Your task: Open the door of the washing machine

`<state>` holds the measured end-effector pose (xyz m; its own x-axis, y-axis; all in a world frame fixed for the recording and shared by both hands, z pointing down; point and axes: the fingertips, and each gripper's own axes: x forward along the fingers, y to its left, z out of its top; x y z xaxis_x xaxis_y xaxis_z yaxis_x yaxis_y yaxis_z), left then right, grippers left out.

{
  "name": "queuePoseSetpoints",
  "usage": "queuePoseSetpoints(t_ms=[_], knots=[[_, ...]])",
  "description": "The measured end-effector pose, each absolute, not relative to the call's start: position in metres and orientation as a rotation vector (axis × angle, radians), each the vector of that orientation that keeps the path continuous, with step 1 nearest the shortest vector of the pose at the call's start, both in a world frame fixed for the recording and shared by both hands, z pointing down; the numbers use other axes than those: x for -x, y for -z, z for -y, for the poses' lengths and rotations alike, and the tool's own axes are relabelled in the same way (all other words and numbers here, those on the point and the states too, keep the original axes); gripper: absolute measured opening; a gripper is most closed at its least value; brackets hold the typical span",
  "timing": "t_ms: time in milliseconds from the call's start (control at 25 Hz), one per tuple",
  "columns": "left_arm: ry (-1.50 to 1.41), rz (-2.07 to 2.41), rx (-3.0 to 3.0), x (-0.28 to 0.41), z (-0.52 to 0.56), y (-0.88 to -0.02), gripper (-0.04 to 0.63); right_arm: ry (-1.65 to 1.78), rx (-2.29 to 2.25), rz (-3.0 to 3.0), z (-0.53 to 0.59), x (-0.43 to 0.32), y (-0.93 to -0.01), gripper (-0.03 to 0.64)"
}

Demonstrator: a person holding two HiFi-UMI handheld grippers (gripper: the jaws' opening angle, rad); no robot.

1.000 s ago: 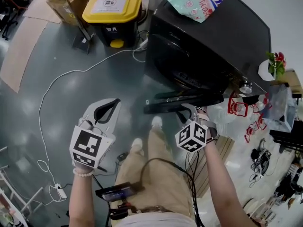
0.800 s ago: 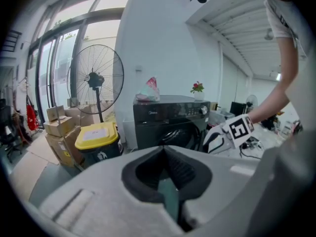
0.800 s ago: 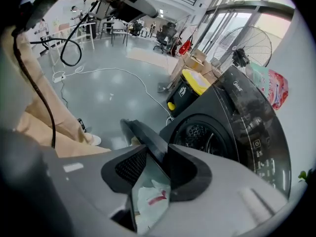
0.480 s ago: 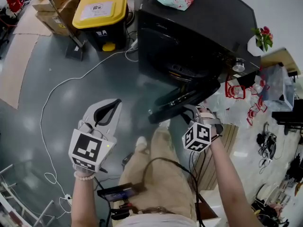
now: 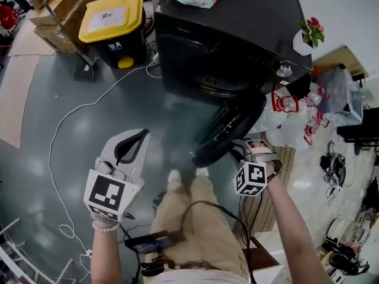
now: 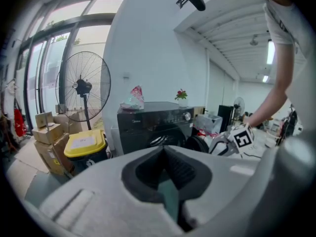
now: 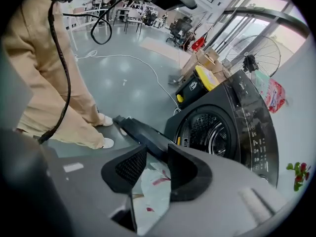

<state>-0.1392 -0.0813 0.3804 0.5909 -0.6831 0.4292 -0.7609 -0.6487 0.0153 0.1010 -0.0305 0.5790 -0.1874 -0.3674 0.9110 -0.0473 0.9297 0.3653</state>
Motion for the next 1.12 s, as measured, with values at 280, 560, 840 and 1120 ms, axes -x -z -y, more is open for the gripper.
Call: queuePoseSetpoints(t_ms=[280,560,840,1120], knots=[[-0.560,1.228,-2.584,0.119,0.079,-0.372,-0.005,0.292,-0.294,1.726,0.007,-0.131,-0.579,0.123],[-0.544,1.252,-2.611,0.094,0.079,-0.361,-0.005,0.254,-0.309,1.748,-0.007,-0.155,-0.577,0.123],[-0.521,1.278,-2.627,0.078,0.076,-0.351,-0.005,0.267,-0.344,1.771,-0.010,-0.163,-0.578,0.123],[-0.499,1.320,-2.634,0.073,0.072,-0.327,-0.005,0.065,-0.685,1.979,0.001,-0.145,-0.537,0.120]])
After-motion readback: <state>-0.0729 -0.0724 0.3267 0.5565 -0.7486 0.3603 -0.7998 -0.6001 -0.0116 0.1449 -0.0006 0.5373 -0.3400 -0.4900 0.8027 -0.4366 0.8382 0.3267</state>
